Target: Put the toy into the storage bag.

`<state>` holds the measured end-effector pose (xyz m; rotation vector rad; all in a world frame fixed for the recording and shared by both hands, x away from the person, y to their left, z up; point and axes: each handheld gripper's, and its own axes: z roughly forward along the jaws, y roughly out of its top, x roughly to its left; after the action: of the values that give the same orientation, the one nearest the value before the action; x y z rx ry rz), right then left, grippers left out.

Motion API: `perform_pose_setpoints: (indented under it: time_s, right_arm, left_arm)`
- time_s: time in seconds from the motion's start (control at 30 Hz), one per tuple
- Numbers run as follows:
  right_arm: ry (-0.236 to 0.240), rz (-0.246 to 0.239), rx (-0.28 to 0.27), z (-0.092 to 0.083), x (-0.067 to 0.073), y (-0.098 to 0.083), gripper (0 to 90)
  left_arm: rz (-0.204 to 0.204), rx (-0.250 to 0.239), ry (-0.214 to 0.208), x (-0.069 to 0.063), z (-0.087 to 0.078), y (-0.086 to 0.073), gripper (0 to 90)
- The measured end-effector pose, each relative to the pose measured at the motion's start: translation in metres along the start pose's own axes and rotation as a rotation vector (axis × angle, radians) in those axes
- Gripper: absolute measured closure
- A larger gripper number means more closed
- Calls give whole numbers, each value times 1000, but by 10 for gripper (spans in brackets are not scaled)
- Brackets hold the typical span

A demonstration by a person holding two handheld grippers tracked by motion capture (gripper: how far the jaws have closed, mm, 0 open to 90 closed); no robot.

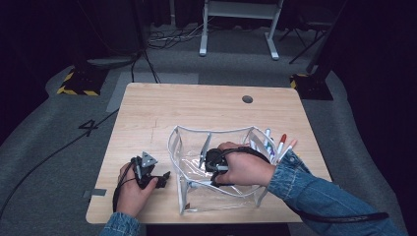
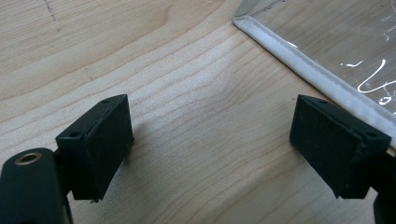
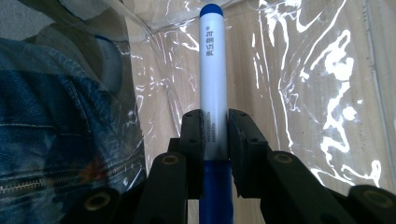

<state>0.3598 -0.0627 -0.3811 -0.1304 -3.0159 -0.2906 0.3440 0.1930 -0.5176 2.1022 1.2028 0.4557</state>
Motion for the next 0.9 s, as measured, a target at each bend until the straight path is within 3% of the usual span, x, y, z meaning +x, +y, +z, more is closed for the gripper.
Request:
perform_pose_setpoints:
  time_s: [0.47,0.67,0.87,0.9]
  right_arm:
    - [55,7,32,16,-1,-7,745]
    - [62,37,-24,11,0,-12,690]
    - [20,68,-122,-10,0,-17,673]
    - [-10,77,-171,-19,-1,-20,662]
  left_arm:
    - [0,4,-3,0,2,3,133]
    - [4,6,-10,0,3,3,133]
    - [4,6,-10,0,3,3,133]
    - [4,6,-9,0,3,3,133]
